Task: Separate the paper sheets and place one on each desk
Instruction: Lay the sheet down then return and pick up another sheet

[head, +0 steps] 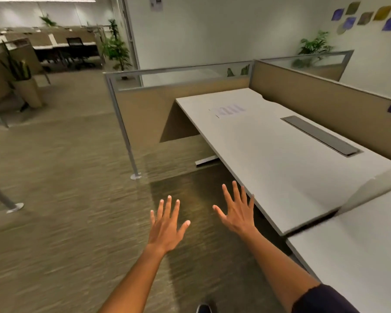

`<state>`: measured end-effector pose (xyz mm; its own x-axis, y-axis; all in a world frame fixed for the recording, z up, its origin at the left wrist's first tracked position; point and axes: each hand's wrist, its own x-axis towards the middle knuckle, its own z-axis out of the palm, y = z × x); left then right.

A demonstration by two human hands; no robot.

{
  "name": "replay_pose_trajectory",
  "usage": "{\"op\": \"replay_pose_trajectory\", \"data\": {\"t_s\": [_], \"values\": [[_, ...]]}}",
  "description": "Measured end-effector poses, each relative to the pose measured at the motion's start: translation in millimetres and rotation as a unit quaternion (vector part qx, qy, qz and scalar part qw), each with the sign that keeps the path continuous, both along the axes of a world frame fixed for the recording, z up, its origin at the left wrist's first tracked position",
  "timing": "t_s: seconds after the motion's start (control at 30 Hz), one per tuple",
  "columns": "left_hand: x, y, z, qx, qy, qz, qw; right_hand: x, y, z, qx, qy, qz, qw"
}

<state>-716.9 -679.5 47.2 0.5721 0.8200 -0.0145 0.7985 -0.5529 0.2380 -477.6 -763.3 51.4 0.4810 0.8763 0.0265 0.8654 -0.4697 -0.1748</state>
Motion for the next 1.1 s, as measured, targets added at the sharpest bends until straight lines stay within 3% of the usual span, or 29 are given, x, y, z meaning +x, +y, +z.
{"op": "replay_pose_trajectory", "data": {"t_s": [0.17,0.7,1.1], "values": [[54.6,125.6,16.0,0.010,0.003,-0.002,1.000,50.2,129.2,19.3,0.008,-0.005,0.000,1.000],[214.5,458.5,-0.8,-0.022,0.000,-0.084,0.996,165.6,426.2,7.5,0.026,-0.007,-0.074,0.997],[336.4,665.2,22.8,-0.006,0.032,-0.208,0.978,255.6,585.2,13.4,0.032,0.000,-0.191,0.981]]}}
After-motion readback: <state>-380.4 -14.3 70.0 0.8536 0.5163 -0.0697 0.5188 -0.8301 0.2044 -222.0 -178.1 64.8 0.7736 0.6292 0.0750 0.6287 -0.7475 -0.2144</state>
